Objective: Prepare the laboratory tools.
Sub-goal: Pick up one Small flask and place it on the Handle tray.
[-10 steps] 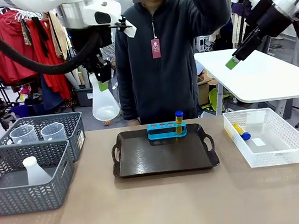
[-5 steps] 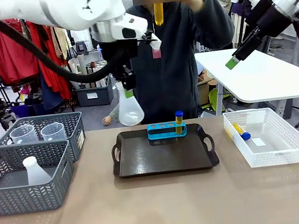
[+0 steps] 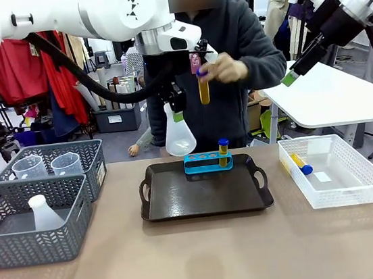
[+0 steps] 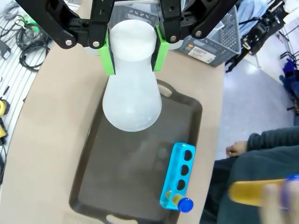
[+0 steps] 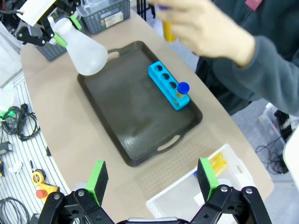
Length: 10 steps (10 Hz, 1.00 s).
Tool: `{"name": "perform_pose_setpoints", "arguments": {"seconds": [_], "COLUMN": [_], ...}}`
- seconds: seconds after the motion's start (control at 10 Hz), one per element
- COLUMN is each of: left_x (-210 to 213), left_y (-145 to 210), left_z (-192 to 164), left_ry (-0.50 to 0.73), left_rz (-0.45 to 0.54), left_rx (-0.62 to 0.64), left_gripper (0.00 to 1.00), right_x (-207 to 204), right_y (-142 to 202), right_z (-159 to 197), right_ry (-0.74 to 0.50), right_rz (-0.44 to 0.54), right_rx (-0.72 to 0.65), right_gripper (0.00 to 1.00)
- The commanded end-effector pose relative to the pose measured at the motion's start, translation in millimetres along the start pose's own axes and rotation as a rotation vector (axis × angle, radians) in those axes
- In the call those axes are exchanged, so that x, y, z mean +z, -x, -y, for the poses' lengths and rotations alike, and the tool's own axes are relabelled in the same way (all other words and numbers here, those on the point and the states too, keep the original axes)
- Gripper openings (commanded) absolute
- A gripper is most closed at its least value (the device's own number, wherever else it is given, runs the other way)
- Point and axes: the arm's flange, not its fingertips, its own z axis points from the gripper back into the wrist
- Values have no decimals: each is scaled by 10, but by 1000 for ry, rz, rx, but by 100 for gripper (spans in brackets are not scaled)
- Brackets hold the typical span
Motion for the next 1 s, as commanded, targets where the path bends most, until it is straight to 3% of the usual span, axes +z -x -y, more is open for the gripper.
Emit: {"name": "perform_pose_setpoints", "arguments": {"seconds": [0.0,0.9], "left_x": [53,10], "left_y": [111,142], "left_z": [-59,-180], "left_ry": [12,0], "left_rz": [-8,-21], "left_rx": [2,37], "left_gripper": [0,0], "right_x": [12,12], "right_y": [1,1], "right_z": [-1,-1], "right_ry": [-11,-11], "right_rz": [13,13], "right_rx": [2,2], "right_gripper": [100,100]}}
